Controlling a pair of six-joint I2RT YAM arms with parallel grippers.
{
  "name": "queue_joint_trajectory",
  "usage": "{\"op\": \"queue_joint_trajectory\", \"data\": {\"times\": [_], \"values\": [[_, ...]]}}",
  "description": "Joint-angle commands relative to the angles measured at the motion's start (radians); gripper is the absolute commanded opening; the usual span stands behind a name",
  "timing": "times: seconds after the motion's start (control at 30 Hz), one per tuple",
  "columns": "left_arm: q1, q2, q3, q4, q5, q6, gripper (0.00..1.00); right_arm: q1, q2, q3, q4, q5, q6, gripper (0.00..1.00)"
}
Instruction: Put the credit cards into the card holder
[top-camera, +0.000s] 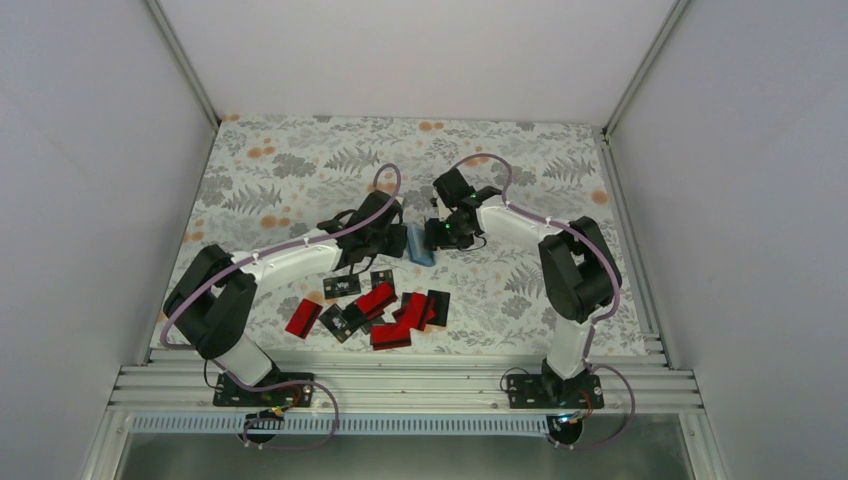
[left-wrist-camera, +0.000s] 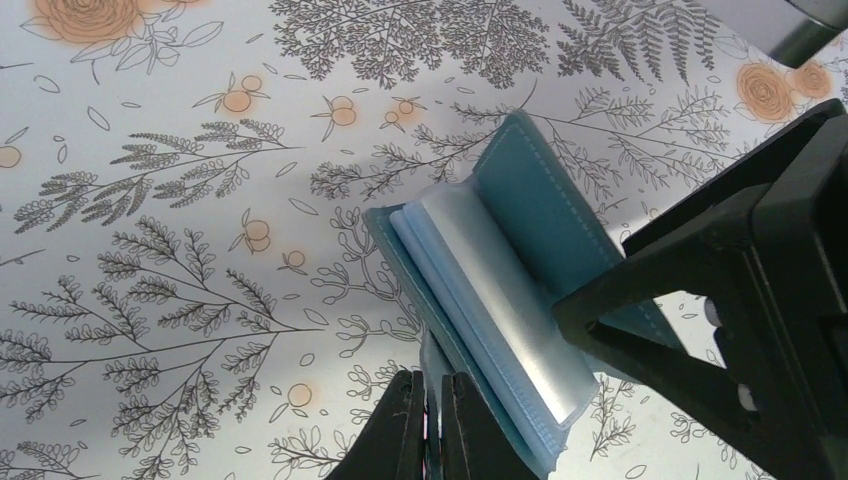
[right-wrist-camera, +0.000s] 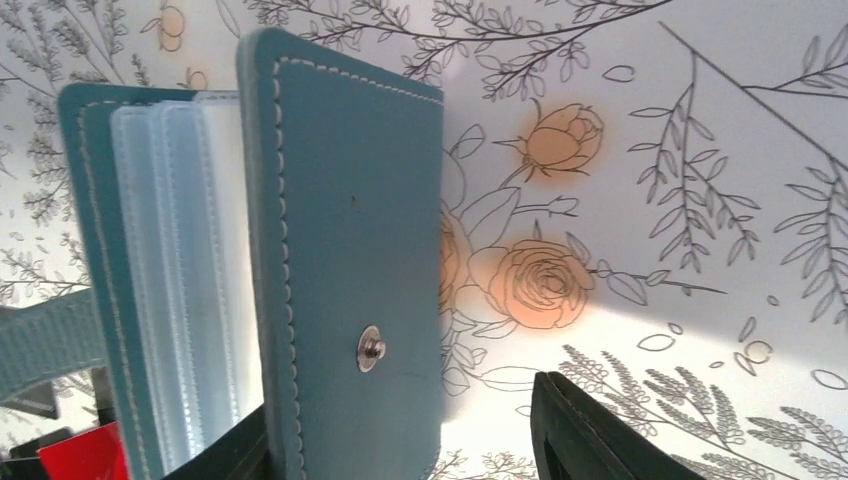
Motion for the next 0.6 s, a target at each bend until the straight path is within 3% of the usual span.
{"op": "queue_joint_trajectory", "data": {"times": [0.0, 0.23, 0.57], "values": [[0.018, -0.032, -0.014, 0.0, -0.021, 0.014, 0.02, -0.008, -0.027, -0.008, -0.014, 0.068, -0.01, 0.51], [0.074, -0.032, -0.034, 0.016, -0.01, 0.063, 0.02, -0.039, -0.042, -0.083, 0.068, 0.065, -0.007, 0.4], [0.175, 0.016, -0.06, 0.1, 0.041, 0.142, 0.02, -0.068, -0.004, -0.118, 0.135, 0.005, -0.007, 0.08]]}}
